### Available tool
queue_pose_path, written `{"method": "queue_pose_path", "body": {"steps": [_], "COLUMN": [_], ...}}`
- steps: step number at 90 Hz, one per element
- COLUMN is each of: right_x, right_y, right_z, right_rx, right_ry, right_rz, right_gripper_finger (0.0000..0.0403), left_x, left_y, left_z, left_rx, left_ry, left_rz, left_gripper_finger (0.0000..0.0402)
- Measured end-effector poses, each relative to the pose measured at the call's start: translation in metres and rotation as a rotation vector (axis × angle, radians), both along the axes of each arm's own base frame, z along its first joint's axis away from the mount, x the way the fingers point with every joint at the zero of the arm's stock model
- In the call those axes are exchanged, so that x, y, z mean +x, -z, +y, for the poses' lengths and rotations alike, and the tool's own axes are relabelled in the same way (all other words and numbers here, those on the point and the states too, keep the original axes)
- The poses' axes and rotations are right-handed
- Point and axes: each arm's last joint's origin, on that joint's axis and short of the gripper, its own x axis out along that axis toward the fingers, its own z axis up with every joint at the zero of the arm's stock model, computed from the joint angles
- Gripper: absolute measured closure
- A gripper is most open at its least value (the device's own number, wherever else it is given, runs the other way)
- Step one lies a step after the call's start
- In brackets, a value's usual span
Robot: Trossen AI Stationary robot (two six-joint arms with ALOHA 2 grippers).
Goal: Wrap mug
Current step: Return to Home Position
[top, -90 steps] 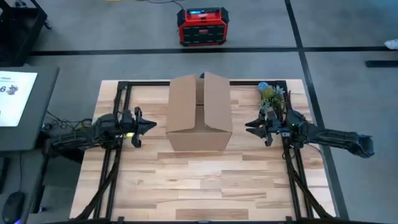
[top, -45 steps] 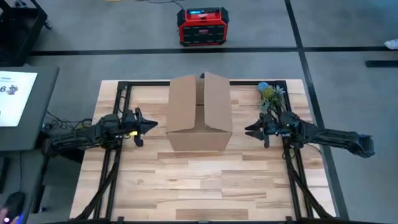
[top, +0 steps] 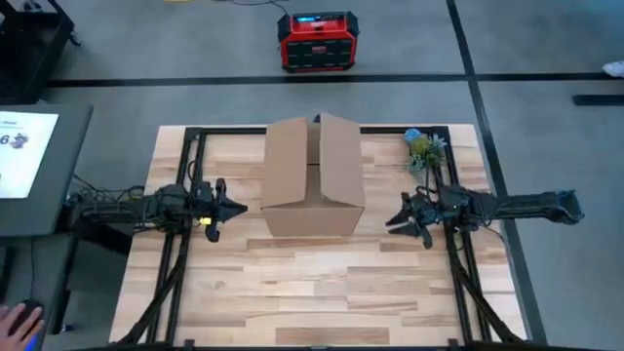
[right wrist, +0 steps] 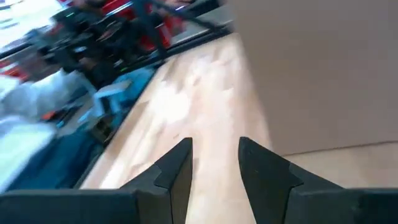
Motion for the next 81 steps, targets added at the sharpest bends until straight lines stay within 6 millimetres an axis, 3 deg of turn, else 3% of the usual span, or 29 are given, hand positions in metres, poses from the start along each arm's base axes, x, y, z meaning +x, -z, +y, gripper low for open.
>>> {"method": "queue_pose_path", "body": {"steps": [23,36,45,63,81], "right_x": [-0.001,-0.001,-0.001,0.0,0.001], "right_y": [0.0,0.0,0.0,-0.004,-0.029], "right_z": [0.011,0.01,0.01,0.009,0.0], "right_rx": [-0.008,-0.383,-0.51,-0.511,-0.383], "right_ry": [-0.097,-0.16,-0.185,-0.145,0.115], "right_rz": [-0.001,-0.135,-0.181,-0.213,-0.391], "right_gripper_finger": [0.0285,0.0285,0.0285,0.0285,0.0285], "left_x": [0.0,0.0,0.0,0.0,0.0], "left_y": [0.0,0.0,0.0,0.0,0.0], "left_z": [-0.001,-0.001,-0.001,-0.001,-0.001], "left_rx": [0.0,0.0,0.0,0.0,0.0], "left_ry": [0.009,0.009,0.009,0.009,0.009], "left_rz": [0.0,0.0,0.0,0.0,0.0], "left_gripper_finger": [0.0402,0.0402,0.0402,0.0402,0.0402]}}
